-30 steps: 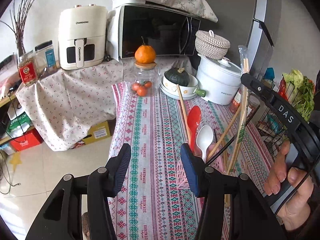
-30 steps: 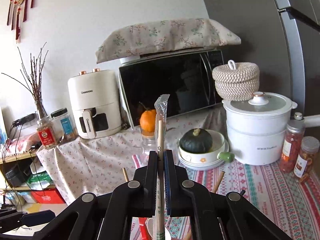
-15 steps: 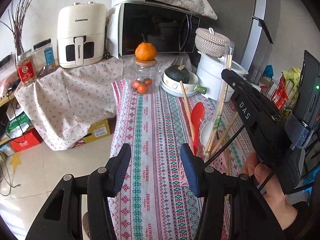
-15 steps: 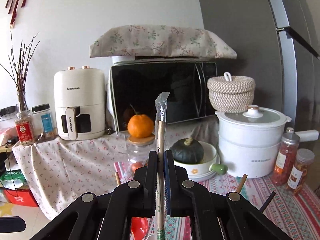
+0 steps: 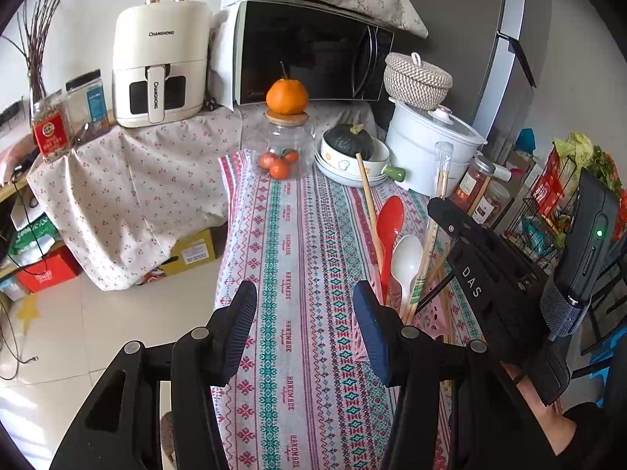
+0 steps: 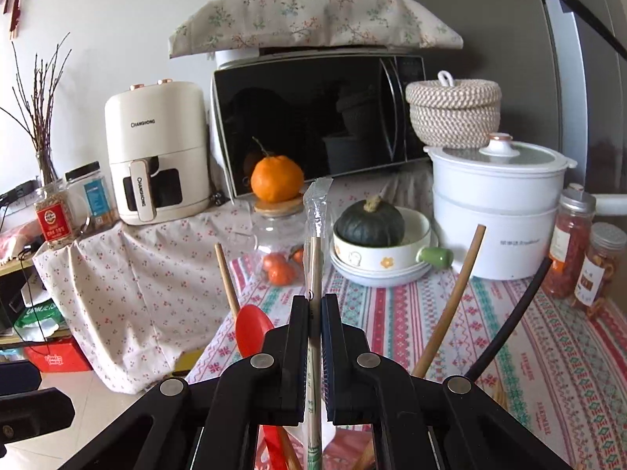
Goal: Organize utensils
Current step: 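Lower the bamboo chopstick into the pink basket and open the right tool, then lower the right tool onto a loose bamboo chopstick and close on it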
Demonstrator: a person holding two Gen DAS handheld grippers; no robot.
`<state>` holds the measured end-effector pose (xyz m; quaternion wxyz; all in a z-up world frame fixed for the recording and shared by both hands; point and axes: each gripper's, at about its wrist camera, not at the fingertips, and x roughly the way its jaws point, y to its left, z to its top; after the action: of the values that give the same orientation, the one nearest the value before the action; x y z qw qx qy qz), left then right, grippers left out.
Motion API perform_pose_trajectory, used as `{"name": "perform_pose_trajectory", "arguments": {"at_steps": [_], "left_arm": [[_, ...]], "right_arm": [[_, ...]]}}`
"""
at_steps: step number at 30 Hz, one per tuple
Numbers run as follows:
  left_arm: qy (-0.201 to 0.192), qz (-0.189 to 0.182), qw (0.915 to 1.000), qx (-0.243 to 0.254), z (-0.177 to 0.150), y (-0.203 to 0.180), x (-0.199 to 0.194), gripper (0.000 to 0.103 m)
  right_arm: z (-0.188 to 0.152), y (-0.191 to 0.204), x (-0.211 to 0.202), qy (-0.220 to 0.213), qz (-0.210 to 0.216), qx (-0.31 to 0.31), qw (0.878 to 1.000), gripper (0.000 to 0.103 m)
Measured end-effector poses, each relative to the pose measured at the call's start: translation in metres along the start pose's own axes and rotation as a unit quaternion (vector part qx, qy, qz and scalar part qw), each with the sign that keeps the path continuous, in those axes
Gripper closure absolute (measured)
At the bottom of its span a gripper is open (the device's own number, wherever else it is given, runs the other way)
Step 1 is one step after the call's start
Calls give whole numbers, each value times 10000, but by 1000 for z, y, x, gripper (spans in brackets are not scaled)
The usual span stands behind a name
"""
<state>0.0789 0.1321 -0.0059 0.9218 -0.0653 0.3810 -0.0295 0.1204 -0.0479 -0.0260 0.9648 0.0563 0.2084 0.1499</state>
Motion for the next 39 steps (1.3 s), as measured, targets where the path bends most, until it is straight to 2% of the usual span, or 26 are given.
{"name": "perform_pose_trajectory", "arguments": {"at_steps": [6,7,10,11,15,17,19,22,25,31,35,39], "left_arm": [[63,-122,9999,-72,-1,-1,2,49],[76,-150,9998,-75,-1,-1,2,49],[184,-271,9994,-61,-2,-7,5,48],[251,-343,9991,-46,-3,-10,6,47],[382,-515,9979,109,-9,-24,7,39],[404,-522,9975,239,-13,-34,7,37],[469,-598,9966,312,-17,-43,7,35],[667,-788,9941,348,-24,-57,11,32],[868,-880,9915,418,-32,-75,19,30],[1192,-1001,9856,664,-46,-110,34,30],[1349,-984,9825,820,-54,-125,44,30],[1471,-1011,9799,891,-59,-131,50,30]], "right_arm": [[-5,-7,-13,193,168,32,9997,96],[-4,-9,-16,230,201,39,9995,92],[3,-20,-27,241,261,178,9992,68],[6,-24,-32,242,274,237,9990,63],[21,-46,-52,373,272,442,9980,60],[27,-60,-63,447,266,537,9972,49],[32,-76,-74,536,241,623,9963,42],[33,-103,-86,761,51,652,9950,34],[23,-133,-88,1103,-277,750,9907,32],[-16,-186,-62,2252,-710,1114,9653,32],[-53,-203,-35,3061,-919,1187,9401,32],[-84,-208,-8,3616,-941,1302,9184,34]]}}
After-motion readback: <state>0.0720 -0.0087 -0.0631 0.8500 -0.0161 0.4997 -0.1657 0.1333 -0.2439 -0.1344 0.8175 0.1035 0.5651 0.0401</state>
